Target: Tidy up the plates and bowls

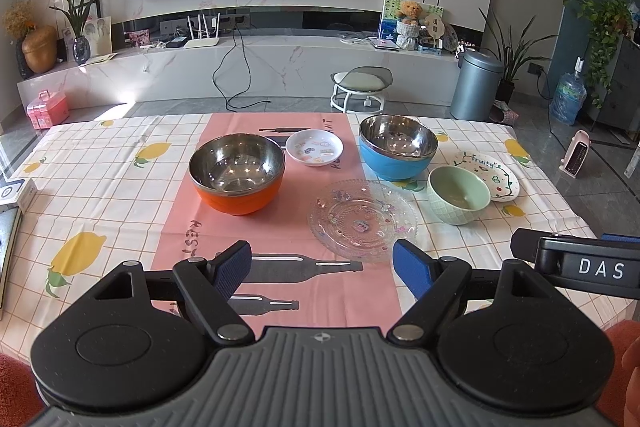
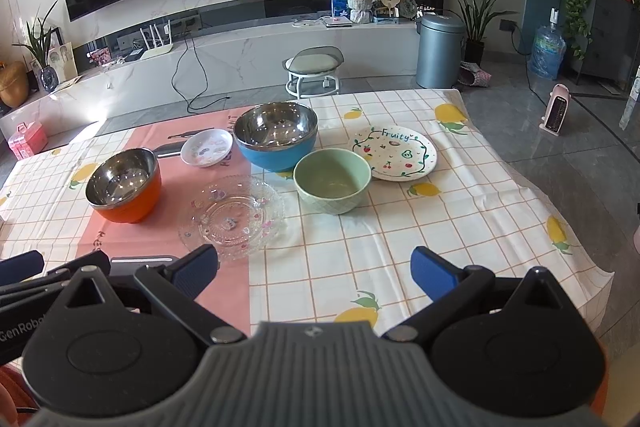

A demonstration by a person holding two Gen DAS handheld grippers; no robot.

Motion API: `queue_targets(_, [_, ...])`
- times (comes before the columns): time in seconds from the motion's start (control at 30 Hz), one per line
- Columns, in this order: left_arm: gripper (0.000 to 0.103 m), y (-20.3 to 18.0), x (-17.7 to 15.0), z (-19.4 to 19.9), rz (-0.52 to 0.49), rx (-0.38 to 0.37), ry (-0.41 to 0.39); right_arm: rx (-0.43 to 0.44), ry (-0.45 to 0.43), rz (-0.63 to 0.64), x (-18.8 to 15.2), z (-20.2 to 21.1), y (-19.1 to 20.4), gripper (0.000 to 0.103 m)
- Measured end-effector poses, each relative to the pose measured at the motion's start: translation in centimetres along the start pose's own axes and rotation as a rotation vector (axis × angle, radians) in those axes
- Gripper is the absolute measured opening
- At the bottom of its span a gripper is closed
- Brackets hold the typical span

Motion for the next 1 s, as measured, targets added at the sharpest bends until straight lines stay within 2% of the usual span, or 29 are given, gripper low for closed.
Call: queue_targets(1.0, [0.094, -0.17, 0.09, 0.17, -0.002, 0.0, -0.001, 0.005, 0.004, 0.015, 0.19, 0.2, 0.37, 0.1])
Point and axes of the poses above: each gripper's, at about its wrist camera, not at the fingertips, and z roughly against the way its jaws point, y to its left, x to its top, the point moved 4 cm from there along -z, roughly the way its jaws point, and after that the axes turned 12 degrees about y, right-handed, at the moved point
